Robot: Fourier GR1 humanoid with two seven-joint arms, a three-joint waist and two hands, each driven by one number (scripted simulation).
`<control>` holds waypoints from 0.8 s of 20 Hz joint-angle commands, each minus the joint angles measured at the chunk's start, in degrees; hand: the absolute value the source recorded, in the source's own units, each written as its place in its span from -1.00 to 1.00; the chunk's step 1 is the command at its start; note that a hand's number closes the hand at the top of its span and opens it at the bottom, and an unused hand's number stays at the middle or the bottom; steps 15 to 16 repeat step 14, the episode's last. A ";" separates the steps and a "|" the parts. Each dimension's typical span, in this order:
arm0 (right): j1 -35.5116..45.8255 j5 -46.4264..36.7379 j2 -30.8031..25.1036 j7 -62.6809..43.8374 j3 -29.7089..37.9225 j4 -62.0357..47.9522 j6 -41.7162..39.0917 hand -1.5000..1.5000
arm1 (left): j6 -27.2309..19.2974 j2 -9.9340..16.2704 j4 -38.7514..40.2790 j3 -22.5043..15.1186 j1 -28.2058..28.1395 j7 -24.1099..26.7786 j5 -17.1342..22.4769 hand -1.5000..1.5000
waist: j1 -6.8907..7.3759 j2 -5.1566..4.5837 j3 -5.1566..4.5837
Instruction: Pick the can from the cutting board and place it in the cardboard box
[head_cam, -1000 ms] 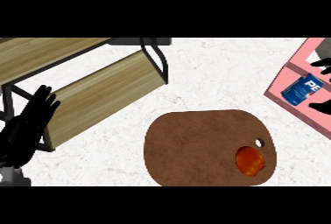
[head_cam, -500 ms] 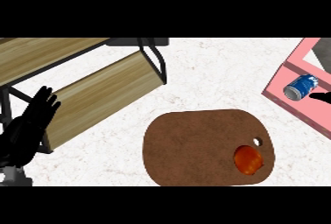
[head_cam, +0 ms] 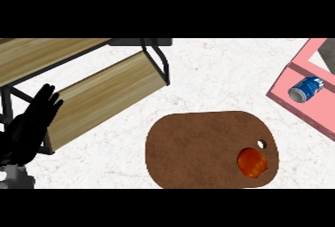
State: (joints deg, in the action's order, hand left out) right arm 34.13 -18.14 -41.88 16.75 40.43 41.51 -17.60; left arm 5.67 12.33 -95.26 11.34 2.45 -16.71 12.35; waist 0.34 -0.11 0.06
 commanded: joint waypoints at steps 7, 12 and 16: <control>-1.11 2.57 -14.30 14.33 3.08 -19.98 -9.31 -1.00 | 0.97 0.00 2.39 0.00 1.58 1.11 -0.33 0.00 | 0.89 -0.49 0.12; -2.18 1.81 -18.07 18.26 2.25 -23.90 -11.07 -1.00 | 0.15 -1.21 -0.93 -0.46 -1.49 1.20 -0.97 0.00 | 1.21 -0.45 0.16; -3.36 1.31 -17.96 21.84 1.57 -24.55 -11.76 -1.00 | 0.40 -1.04 1.93 -0.52 0.52 2.79 -1.75 0.00 | 0.91 -0.51 0.17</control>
